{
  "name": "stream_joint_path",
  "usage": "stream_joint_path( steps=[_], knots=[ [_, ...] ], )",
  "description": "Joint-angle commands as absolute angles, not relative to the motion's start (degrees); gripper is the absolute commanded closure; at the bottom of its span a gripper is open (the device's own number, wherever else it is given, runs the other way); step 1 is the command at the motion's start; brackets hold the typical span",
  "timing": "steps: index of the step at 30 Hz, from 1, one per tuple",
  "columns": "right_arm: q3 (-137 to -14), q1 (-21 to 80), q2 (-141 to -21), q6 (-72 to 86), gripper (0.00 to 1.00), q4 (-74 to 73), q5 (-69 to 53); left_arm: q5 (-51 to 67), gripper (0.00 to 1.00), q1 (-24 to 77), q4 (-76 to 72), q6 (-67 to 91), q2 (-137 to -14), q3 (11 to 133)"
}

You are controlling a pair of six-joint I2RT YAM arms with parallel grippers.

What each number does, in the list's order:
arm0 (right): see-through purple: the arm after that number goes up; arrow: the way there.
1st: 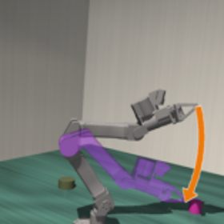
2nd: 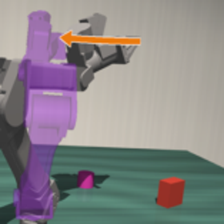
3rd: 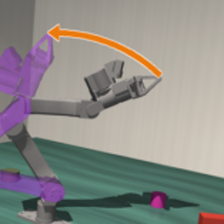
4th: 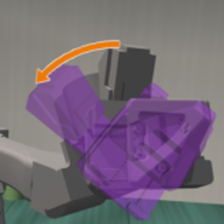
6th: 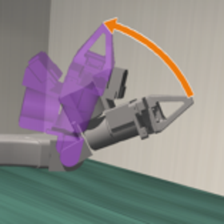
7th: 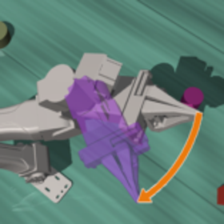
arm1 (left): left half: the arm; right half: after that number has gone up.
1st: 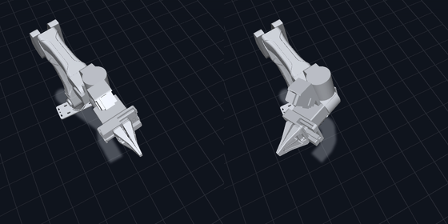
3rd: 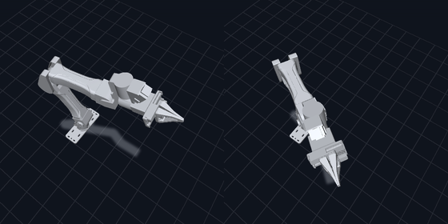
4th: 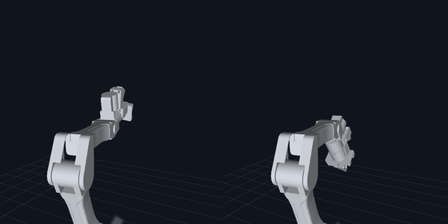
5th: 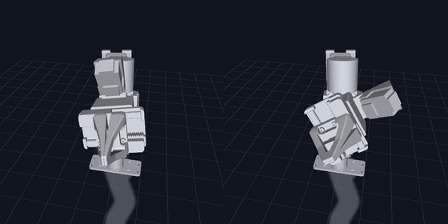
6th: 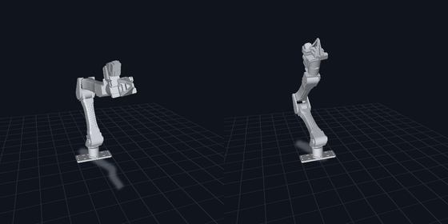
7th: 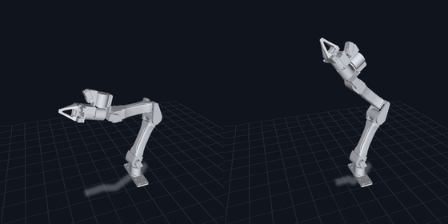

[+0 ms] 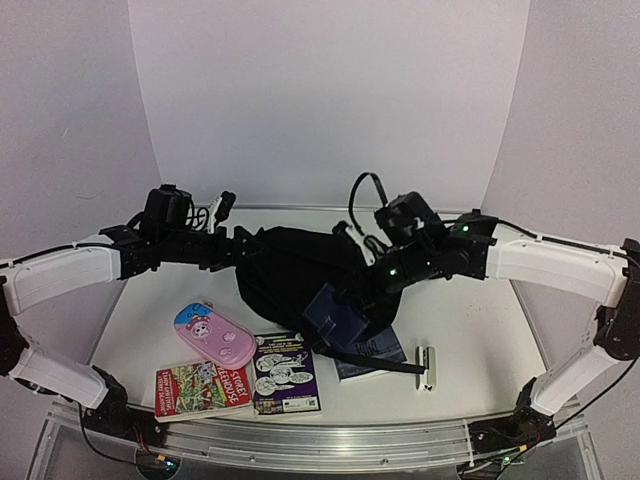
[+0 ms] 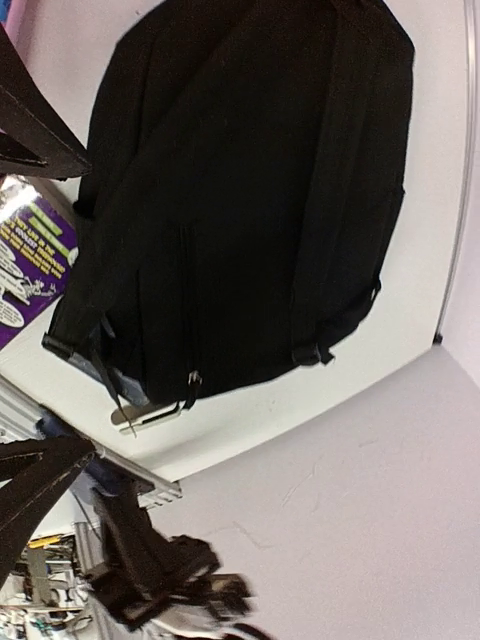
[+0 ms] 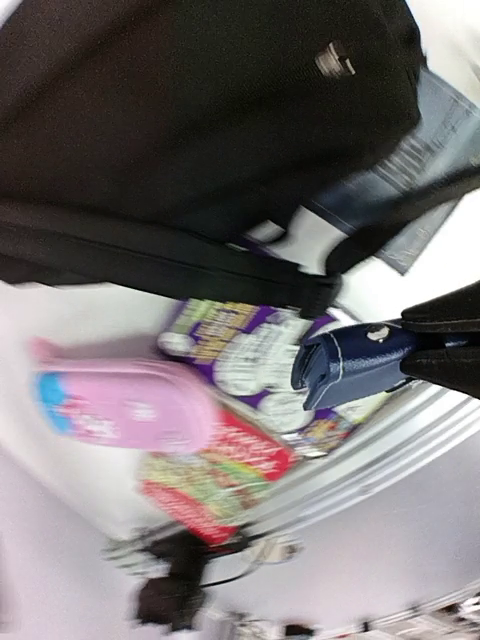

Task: Pack the student bag
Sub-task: Pick up the personal item from the center of the board.

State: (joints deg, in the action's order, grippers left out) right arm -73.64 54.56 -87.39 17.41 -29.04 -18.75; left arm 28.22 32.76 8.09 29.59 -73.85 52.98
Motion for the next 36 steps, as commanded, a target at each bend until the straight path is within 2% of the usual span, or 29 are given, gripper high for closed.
stream_joint_path(
  steps=[1, 7, 14, 16, 19, 21, 25, 27, 32, 34, 36],
  knots=[
    [-79.17, 53.31, -85.12, 26.82, 1.00, -19.53, -9.91, 32.13, 0.11, 37.72, -0.92, 26.59, -70.37, 52.11],
    [-76.37, 53.34, -83.15, 34.12, 1.00, 0.74, -12.00, 34.91, 0.09, 41.71, -9.09, 28.89, -71.37, 51.80],
    [-75.97, 53.31, -83.82, 35.63, 1.00, 6.61, -16.12, 36.13, 0.11, 41.92, -16.09, 32.90, -73.74, 51.26],
    [-75.47, 53.30, -83.79, 35.83, 1.00, 6.61, -16.17, 37.18, 0.20, 41.92, -18.39, 34.21, -74.07, 51.16],
    [-74.43, 53.30, -83.65, 36.08, 1.00, 6.75, -15.54, 38.29, 0.40, 41.92, -19.99, 35.75, -74.92, 51.12],
    [-73.95, 53.34, -83.69, 36.32, 1.00, 7.09, -15.34, 38.90, 0.48, 41.92, -20.75, 36.57, -75.29, 50.69],
    [-73.26, 53.33, -84.19, 36.51, 1.00, 7.65, -15.31, 39.25, 0.51, 41.88, -23.11, 38.10, -74.85, 49.09],
    [-73.16, 53.28, -84.52, 36.45, 1.00, 7.65, -15.65, 39.21, 0.57, 41.91, -23.46, 38.44, -74.68, 48.82],
    [-72.87, 53.30, -85.37, 35.67, 1.00, 7.59, -15.84, 37.89, 0.88, 41.92, -24.45, 40.32, -74.66, 48.42],
    [-72.48, 53.35, -85.52, 34.73, 0.94, 6.94, -13.97, 35.91, 0.95, 41.92, -23.52, 40.81, -74.63, 48.65],
    [-71.51, 53.52, -85.73, 34.00, 0.73, 5.93, -11.12, 32.11, 0.99, 41.80, -18.79, 40.68, -74.21, 49.29]
  ],
)
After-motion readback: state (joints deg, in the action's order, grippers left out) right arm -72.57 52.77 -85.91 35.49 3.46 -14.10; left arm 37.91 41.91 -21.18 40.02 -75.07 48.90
